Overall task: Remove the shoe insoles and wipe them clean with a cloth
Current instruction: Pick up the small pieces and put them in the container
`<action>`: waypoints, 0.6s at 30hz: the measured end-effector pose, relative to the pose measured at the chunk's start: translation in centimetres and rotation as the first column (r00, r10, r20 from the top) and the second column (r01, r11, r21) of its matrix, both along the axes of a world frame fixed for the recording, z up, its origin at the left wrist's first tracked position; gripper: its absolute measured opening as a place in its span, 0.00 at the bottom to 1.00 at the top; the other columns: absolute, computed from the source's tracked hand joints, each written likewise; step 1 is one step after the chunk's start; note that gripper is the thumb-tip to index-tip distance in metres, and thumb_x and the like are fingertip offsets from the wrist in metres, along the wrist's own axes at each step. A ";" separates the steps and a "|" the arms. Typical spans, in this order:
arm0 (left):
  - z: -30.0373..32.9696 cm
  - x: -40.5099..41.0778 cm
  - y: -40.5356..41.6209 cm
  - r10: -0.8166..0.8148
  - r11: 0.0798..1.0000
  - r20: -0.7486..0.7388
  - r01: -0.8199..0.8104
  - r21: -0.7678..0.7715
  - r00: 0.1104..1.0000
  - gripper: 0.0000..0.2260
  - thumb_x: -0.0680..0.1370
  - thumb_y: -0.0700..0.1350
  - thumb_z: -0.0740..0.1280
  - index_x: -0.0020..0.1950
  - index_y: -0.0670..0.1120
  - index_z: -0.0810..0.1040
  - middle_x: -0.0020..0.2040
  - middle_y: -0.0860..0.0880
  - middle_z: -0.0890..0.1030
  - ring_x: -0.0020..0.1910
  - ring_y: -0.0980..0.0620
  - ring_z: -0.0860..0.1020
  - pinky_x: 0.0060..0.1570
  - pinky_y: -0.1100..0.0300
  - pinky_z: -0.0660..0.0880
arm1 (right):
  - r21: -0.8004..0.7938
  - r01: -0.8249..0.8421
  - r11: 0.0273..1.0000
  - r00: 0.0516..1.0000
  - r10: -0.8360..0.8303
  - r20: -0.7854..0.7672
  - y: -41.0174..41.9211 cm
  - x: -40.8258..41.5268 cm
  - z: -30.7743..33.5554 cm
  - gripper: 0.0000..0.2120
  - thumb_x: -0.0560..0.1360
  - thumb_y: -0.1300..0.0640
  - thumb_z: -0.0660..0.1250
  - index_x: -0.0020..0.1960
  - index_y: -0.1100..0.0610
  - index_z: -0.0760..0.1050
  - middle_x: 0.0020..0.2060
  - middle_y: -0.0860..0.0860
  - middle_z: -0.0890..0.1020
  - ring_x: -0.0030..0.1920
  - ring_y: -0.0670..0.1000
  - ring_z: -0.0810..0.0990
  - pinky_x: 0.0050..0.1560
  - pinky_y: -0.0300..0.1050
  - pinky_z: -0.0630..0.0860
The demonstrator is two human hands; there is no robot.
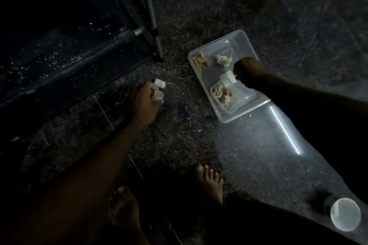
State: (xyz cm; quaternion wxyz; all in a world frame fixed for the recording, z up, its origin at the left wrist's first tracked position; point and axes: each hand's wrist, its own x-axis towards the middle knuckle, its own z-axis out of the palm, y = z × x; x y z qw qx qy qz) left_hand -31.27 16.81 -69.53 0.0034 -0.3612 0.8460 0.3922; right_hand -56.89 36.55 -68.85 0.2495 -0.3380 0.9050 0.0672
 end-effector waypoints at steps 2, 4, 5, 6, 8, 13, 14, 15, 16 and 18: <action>0.1 -1.1 0.2 -0.008 0.999 -0.048 0.010 0.038 0.999 0.07 0.75 0.43 0.71 0.48 0.45 0.74 0.46 0.52 0.80 0.39 0.56 0.77 0.42 0.59 0.76 | 0.047 0.014 0.999 0.999 -0.016 0.038 1.2 0.0 -0.7 0.09 0.75 0.63 0.66 0.55 0.61 0.78 0.56 0.60 0.79 0.57 0.60 0.77 0.56 0.48 0.73; 0.0 -2.1 0.5 -0.029 0.998 -0.063 0.032 0.046 0.998 0.08 0.75 0.47 0.71 0.48 0.46 0.74 0.42 0.53 0.80 0.41 0.53 0.79 0.43 0.53 0.78 | 0.030 0.039 0.999 0.997 -0.041 0.067 2.3 0.4 -1.6 0.11 0.74 0.62 0.68 0.56 0.58 0.78 0.59 0.57 0.76 0.61 0.58 0.75 0.60 0.47 0.72; 0.2 -2.5 0.6 -0.037 0.998 -0.051 0.039 0.040 0.998 0.09 0.74 0.47 0.72 0.48 0.46 0.75 0.42 0.52 0.80 0.42 0.51 0.80 0.43 0.51 0.78 | 0.012 0.048 0.999 0.995 -0.049 0.083 2.3 0.6 -1.8 0.11 0.74 0.61 0.69 0.57 0.57 0.77 0.60 0.57 0.76 0.61 0.58 0.75 0.60 0.47 0.71; 0.3 -3.0 0.8 -0.039 0.999 -0.041 0.041 0.033 0.998 0.10 0.73 0.47 0.73 0.49 0.45 0.75 0.43 0.51 0.80 0.43 0.49 0.80 0.42 0.52 0.77 | -0.024 0.062 0.998 0.995 -0.060 0.078 2.1 0.6 -2.1 0.11 0.75 0.60 0.69 0.57 0.57 0.77 0.59 0.57 0.76 0.61 0.58 0.75 0.59 0.47 0.71; 0.5 -4.1 1.3 -0.027 0.998 -0.021 0.028 0.060 0.999 0.12 0.72 0.45 0.74 0.50 0.44 0.76 0.45 0.48 0.80 0.43 0.48 0.80 0.41 0.54 0.76 | -0.156 0.110 0.982 0.993 -0.101 0.062 1.4 0.8 -1.8 0.10 0.76 0.58 0.68 0.56 0.57 0.77 0.57 0.56 0.77 0.59 0.57 0.76 0.56 0.46 0.72; 0.9 -6.7 1.7 0.058 0.977 -0.018 -0.053 0.205 0.998 0.14 0.70 0.41 0.76 0.49 0.48 0.73 0.43 0.52 0.78 0.44 0.50 0.80 0.44 0.55 0.77 | -0.478 0.135 0.868 0.970 -0.018 0.241 -2.9 3.2 1.2 0.12 0.77 0.56 0.65 0.60 0.56 0.77 0.55 0.52 0.78 0.52 0.46 0.76 0.45 0.34 0.70; 1.0 -7.2 1.6 0.062 0.975 -0.025 -0.055 0.214 0.998 0.14 0.70 0.40 0.76 0.49 0.48 0.73 0.42 0.53 0.78 0.44 0.51 0.79 0.45 0.54 0.78 | -0.517 0.158 0.841 0.952 0.009 0.305 -4.0 3.7 1.7 0.13 0.77 0.55 0.66 0.60 0.57 0.77 0.55 0.51 0.79 0.51 0.46 0.77 0.46 0.35 0.73; 1.2 -7.6 1.6 0.059 0.976 -0.036 -0.050 0.212 0.998 0.15 0.70 0.40 0.76 0.49 0.48 0.72 0.41 0.55 0.77 0.42 0.52 0.79 0.45 0.53 0.78 | -0.523 0.213 0.825 0.922 0.007 0.387 -4.9 4.2 2.2 0.13 0.76 0.54 0.68 0.59 0.57 0.78 0.53 0.51 0.81 0.50 0.46 0.79 0.48 0.40 0.77; 1.3 -7.9 1.6 0.049 0.978 -0.059 -0.036 0.205 0.997 0.15 0.70 0.40 0.76 0.48 0.48 0.72 0.40 0.56 0.76 0.40 0.54 0.78 0.45 0.53 0.78 | -0.522 0.265 0.811 0.889 0.003 0.457 -5.7 4.6 2.3 0.12 0.76 0.52 0.69 0.56 0.57 0.79 0.51 0.50 0.82 0.48 0.47 0.81 0.49 0.44 0.79; 1.5 -8.5 1.4 0.009 0.986 -0.114 0.011 0.168 0.993 0.14 0.71 0.39 0.75 0.48 0.49 0.71 0.40 0.58 0.76 0.38 0.57 0.77 0.43 0.52 0.79 | -0.536 0.320 0.781 0.855 0.005 0.518 -6.8 4.9 1.9 0.13 0.75 0.46 0.70 0.50 0.56 0.81 0.44 0.50 0.84 0.43 0.47 0.82 0.46 0.49 0.80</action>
